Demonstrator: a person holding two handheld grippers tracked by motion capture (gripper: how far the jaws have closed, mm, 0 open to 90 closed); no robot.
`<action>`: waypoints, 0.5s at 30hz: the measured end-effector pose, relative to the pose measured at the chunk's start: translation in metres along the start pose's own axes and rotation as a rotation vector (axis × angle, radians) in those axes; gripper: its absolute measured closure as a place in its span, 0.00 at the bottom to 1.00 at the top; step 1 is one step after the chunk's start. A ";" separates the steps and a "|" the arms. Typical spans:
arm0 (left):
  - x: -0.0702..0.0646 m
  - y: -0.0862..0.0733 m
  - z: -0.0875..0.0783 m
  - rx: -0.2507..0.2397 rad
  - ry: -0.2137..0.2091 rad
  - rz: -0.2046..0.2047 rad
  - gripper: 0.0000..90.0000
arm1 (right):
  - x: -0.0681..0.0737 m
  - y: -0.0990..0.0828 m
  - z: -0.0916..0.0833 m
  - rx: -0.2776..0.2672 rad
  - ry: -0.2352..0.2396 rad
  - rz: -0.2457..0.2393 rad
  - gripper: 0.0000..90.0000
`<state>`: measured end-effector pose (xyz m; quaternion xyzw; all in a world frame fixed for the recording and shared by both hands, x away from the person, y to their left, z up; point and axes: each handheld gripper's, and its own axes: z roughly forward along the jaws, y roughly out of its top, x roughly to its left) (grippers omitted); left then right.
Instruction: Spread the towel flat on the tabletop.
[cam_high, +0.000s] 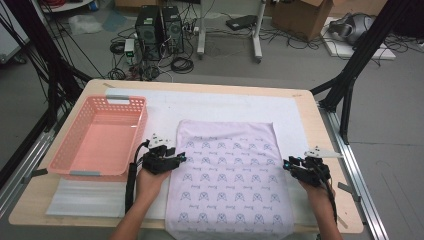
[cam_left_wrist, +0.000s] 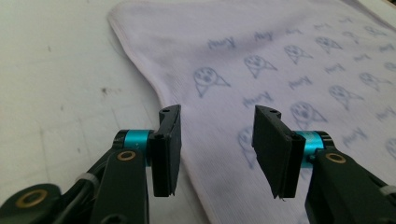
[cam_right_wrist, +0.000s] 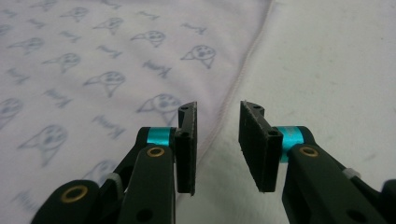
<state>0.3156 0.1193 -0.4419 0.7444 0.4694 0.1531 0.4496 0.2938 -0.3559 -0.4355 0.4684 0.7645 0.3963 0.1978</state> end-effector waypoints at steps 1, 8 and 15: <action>-0.001 -0.003 -0.003 -0.003 -0.008 0.007 0.59 | 0.002 -0.002 -0.005 -0.005 0.009 -0.009 0.74; -0.007 -0.025 -0.020 0.022 -0.035 0.001 0.65 | 0.030 -0.020 -0.023 0.037 0.068 -0.059 0.67; -0.016 -0.038 -0.030 0.050 -0.045 -0.010 0.68 | 0.038 -0.037 -0.024 0.079 0.039 -0.026 0.79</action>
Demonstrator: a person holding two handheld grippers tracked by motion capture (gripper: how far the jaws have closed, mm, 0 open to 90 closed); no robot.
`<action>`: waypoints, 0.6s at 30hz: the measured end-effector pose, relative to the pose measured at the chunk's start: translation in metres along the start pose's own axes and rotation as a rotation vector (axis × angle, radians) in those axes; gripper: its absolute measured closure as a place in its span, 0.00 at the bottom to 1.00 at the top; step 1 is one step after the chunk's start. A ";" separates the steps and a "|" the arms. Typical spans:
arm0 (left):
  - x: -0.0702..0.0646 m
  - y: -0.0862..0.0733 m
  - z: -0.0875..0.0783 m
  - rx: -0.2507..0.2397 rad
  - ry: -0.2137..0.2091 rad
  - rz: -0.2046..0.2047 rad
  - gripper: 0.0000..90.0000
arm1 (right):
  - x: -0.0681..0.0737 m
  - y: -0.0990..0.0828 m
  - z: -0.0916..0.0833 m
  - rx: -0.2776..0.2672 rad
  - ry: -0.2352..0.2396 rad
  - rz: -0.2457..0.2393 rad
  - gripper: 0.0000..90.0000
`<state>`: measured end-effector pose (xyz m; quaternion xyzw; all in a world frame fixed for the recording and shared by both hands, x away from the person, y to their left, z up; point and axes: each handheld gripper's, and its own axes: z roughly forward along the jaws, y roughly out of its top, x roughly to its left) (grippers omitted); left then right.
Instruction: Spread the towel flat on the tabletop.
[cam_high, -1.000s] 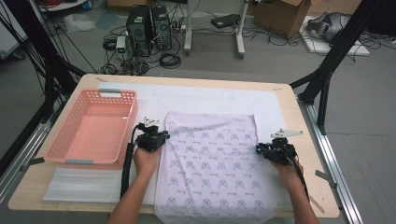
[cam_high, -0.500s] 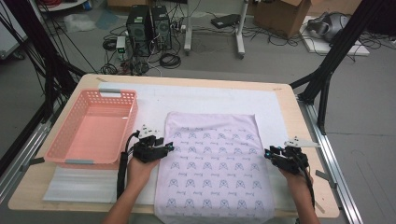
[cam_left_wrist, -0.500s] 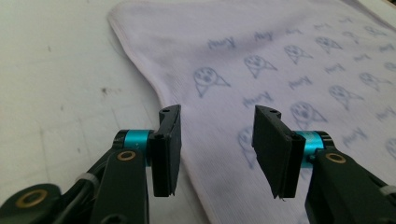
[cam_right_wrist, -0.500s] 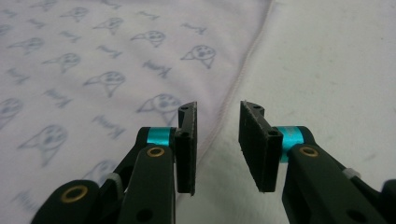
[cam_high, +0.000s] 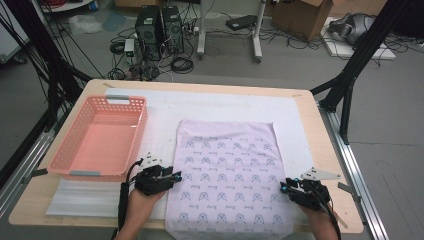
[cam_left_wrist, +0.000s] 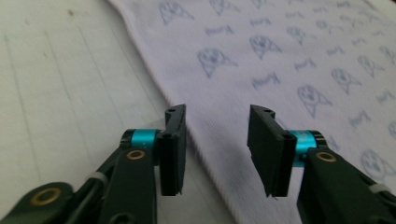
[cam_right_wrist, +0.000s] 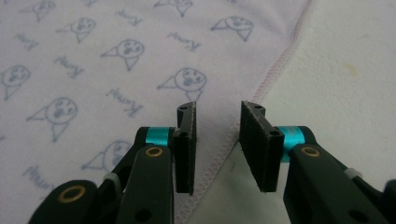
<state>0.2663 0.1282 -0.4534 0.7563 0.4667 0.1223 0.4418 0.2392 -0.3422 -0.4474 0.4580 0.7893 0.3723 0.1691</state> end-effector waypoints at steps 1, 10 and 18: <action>-0.003 -0.001 -0.001 0.007 0.030 0.024 0.80 | -0.001 -0.001 -0.001 -0.005 0.005 0.011 0.86; 0.006 -0.006 -0.014 -0.054 0.010 0.004 0.93 | -0.003 -0.009 -0.011 -0.026 -0.007 0.013 0.75; 0.008 -0.004 -0.025 -0.235 -0.093 0.024 0.41 | 0.004 -0.004 -0.030 -0.194 -0.042 -0.024 0.41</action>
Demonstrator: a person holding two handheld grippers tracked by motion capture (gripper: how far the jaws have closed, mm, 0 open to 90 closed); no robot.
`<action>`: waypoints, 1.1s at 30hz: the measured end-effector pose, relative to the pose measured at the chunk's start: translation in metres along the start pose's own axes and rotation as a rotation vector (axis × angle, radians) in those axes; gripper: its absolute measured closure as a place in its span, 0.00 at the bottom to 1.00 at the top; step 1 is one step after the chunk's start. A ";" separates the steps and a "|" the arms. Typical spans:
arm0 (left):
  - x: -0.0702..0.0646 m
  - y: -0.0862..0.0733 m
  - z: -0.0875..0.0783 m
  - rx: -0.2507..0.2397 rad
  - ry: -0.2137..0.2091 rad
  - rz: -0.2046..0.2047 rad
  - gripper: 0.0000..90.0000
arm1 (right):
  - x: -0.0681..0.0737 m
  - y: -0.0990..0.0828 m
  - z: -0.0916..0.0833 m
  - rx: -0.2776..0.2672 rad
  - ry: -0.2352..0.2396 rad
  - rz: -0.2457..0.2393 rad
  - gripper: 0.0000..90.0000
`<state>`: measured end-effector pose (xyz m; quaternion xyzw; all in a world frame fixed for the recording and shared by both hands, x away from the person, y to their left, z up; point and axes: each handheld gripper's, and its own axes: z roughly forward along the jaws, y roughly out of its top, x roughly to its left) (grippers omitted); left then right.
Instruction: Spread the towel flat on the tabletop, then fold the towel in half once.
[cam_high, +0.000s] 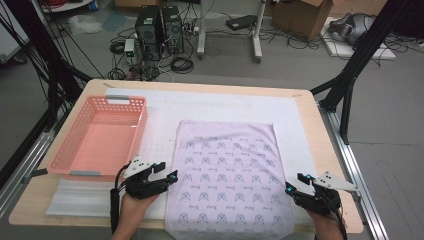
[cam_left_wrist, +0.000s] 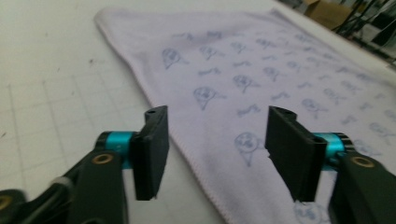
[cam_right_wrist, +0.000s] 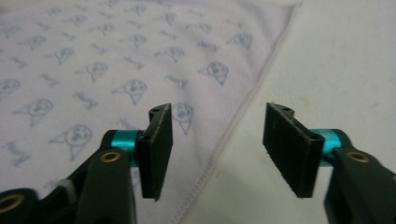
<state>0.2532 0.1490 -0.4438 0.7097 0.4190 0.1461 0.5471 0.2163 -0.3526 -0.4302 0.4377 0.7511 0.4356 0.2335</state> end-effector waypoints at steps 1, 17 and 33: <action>-0.002 0.001 -0.001 -0.029 -0.011 0.008 0.38 | 0.002 0.001 -0.001 -0.019 -0.005 -0.007 0.38; -0.009 0.009 -0.012 -0.094 -0.046 0.062 0.21 | 0.011 0.001 0.002 -0.044 0.019 -0.026 0.26; -0.003 0.009 -0.003 -0.002 -0.110 0.068 0.18 | -0.003 -0.001 -0.002 -0.051 -0.003 0.040 0.26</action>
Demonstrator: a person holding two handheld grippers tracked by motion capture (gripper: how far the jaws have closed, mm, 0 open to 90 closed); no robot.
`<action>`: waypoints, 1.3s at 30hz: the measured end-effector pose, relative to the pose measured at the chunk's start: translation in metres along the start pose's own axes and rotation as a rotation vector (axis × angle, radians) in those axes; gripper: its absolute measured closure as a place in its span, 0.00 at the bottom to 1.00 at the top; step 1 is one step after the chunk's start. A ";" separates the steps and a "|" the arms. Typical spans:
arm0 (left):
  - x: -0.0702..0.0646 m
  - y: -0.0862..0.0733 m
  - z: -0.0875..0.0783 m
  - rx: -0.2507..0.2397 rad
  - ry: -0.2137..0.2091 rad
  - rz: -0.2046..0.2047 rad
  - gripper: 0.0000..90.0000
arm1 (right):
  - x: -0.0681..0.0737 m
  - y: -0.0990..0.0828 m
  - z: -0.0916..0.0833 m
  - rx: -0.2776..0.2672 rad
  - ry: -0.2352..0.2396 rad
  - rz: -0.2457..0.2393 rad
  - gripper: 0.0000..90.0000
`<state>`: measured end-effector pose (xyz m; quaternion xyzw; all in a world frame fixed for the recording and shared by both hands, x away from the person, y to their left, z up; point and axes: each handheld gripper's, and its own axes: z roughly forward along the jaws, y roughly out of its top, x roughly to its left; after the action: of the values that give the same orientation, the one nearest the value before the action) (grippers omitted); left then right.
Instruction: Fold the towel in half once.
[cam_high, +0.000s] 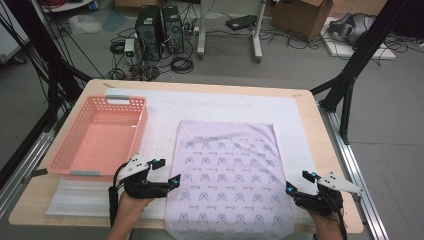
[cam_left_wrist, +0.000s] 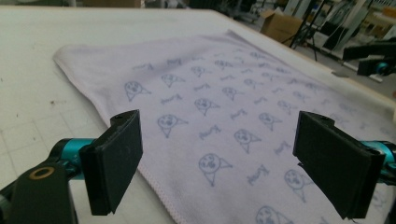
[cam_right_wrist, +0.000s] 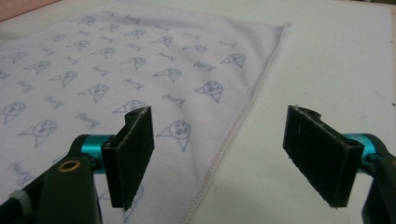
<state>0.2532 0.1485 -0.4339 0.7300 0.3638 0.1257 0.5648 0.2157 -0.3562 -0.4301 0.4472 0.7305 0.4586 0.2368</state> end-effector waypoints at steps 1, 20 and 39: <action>-0.001 -0.001 0.001 0.010 0.005 -0.005 0.19 | 0.000 0.000 0.000 0.002 -0.002 -0.001 0.26; 0.022 0.028 0.046 0.097 0.083 -0.049 0.20 | -0.017 0.013 0.019 0.079 -0.013 0.014 0.20; 0.059 0.038 0.092 0.227 0.251 -0.103 0.32 | -0.047 0.054 0.106 0.239 0.012 0.059 0.22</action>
<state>0.3642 0.1172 -0.4427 0.7481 0.4801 0.1449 0.4346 0.3423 -0.3393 -0.4350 0.4907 0.7680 0.3777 0.1636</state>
